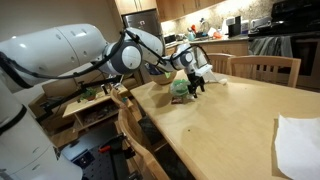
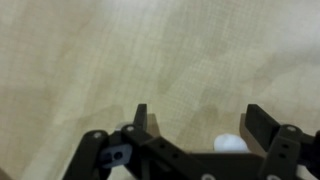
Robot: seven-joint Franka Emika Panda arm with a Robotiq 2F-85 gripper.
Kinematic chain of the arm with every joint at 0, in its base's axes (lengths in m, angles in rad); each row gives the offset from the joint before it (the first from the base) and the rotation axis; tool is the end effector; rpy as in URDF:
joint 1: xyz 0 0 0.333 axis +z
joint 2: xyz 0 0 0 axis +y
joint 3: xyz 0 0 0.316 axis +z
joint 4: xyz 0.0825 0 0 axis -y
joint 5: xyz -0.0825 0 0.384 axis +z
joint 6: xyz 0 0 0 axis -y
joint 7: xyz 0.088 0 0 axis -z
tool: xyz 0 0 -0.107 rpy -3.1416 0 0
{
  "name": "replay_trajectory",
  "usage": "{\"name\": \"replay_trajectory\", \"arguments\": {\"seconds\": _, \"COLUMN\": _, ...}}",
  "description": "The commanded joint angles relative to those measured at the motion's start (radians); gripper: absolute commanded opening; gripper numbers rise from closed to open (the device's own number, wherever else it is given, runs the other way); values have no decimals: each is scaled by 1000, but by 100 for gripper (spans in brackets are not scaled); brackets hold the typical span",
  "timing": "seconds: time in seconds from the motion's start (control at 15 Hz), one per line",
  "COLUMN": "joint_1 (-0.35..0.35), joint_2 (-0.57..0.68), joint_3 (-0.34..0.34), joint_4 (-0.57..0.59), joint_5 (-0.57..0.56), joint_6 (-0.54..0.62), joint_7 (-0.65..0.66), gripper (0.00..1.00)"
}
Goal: Pick up the marshmallow from the table and place it in the pack
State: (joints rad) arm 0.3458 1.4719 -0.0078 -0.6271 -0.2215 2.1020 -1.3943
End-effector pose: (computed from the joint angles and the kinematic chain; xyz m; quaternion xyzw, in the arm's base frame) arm 0.7428 0.2535 0.0542 0.5982 0.7952 -0.0486 0.0865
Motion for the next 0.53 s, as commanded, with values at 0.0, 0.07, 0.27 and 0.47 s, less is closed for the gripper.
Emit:
{"name": "replay_trajectory", "arguments": {"seconds": 0.0, "joint_1": -20, "joint_2": 0, "joint_3": 47, "joint_4": 4, "joint_5": -3, "joint_6": 45, "joint_7": -82, "gripper": 100}}
{"name": "replay_trajectory", "arguments": {"seconds": 0.07, "joint_1": -30, "joint_2": 0, "joint_3": 66, "joint_4": 4, "joint_5": 10, "joint_6": 41, "joint_7": -115, "gripper": 100}}
{"name": "replay_trajectory", "arguments": {"seconds": 0.27, "joint_1": -55, "joint_2": 0, "joint_3": 115, "joint_4": -2, "joint_5": 41, "joint_6": 22, "joint_7": -204, "gripper": 100}}
{"name": "replay_trajectory", "arguments": {"seconds": 0.47, "joint_1": -71, "joint_2": 3, "joint_3": 140, "joint_4": -2, "joint_5": 68, "joint_6": -4, "joint_7": -259, "gripper": 100}}
